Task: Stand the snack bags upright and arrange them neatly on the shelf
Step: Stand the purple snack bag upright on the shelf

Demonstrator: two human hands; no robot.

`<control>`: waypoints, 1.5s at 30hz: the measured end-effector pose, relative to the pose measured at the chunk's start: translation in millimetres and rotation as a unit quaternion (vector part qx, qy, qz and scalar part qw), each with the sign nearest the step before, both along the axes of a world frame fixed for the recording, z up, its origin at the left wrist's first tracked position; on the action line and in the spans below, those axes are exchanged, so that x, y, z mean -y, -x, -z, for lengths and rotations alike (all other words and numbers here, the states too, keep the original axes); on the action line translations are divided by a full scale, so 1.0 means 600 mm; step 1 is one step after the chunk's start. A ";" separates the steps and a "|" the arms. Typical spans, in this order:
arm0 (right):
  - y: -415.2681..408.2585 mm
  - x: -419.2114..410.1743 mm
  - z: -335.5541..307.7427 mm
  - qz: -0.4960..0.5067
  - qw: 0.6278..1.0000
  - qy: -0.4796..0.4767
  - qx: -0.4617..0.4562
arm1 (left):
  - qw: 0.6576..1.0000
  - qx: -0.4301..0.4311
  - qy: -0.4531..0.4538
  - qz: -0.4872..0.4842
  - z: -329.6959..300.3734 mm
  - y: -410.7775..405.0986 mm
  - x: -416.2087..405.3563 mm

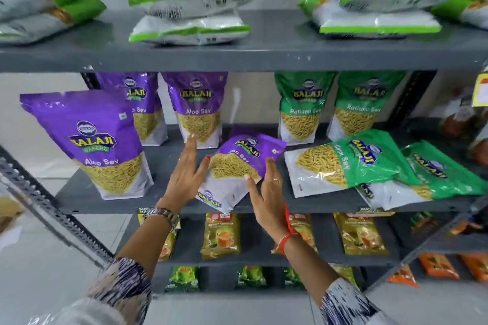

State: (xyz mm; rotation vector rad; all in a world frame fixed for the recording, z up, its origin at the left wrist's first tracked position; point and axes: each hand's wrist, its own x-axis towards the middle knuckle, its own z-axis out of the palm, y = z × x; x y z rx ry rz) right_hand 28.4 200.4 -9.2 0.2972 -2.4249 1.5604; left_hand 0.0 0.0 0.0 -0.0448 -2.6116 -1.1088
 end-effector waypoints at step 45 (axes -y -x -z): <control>0.066 0.087 -0.011 0.008 0.948 0.296 0.113 | 0.897 0.045 -0.413 -0.152 -0.002 -0.063 0.043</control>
